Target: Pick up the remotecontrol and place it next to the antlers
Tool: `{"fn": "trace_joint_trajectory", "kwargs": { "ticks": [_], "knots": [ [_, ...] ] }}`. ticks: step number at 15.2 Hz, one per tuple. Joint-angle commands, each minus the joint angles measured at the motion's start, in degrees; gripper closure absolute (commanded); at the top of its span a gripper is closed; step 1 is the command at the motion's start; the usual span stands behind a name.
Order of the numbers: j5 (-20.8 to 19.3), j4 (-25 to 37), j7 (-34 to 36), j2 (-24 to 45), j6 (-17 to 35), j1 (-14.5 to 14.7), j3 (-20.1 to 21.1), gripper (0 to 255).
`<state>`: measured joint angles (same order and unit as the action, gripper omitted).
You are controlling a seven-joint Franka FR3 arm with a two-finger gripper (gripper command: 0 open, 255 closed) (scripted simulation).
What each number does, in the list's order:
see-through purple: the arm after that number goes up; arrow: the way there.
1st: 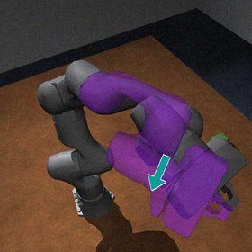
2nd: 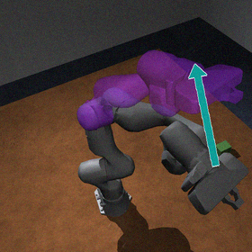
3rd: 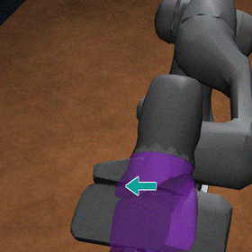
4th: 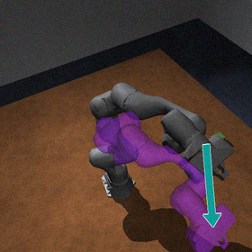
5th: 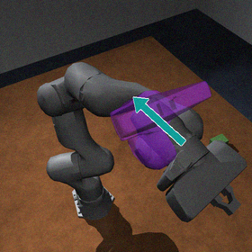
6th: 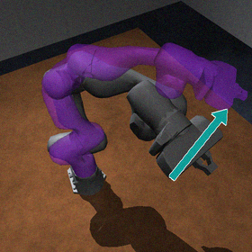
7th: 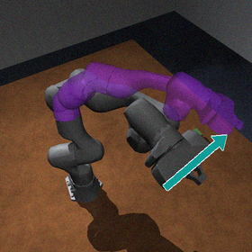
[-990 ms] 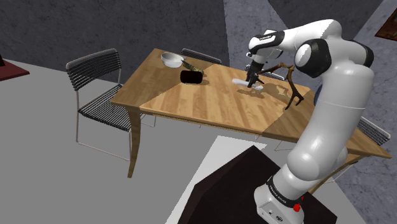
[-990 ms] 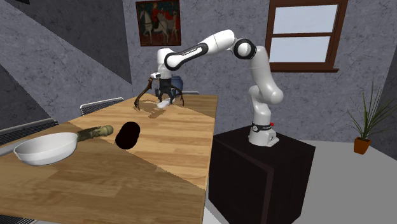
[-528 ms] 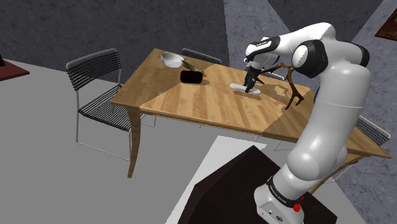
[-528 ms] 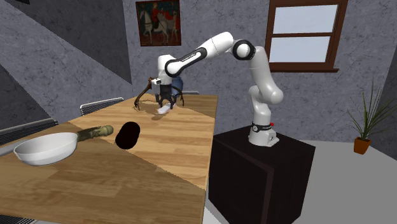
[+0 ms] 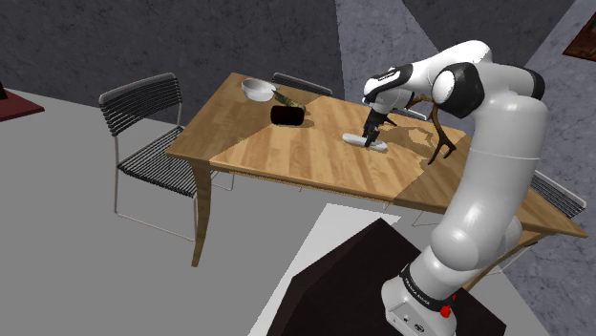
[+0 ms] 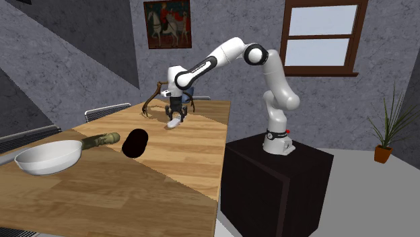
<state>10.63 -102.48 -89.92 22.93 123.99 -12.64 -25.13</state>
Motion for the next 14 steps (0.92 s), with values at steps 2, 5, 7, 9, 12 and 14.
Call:
{"fn": "trace_joint_trajectory", "kwargs": {
  "ticks": [2,5,7,9,12,14],
  "knots": [
    [0.3,0.2,-0.1,0.7,0.5,-0.1,0.2,255],
    [0.3,0.2,-0.1,0.7,0.5,-0.1,0.2,255],
    [0.3,0.2,-0.1,0.7,0.5,-0.1,0.2,255],
    [0.3,0.2,-0.1,0.7,0.5,-0.1,0.2,0],
    [0.3,0.2,-0.1,0.8,0.5,-0.1,0.2,0],
    [0.3,0.2,-0.1,0.8,0.5,-0.1,0.2,0]
  ]
}}
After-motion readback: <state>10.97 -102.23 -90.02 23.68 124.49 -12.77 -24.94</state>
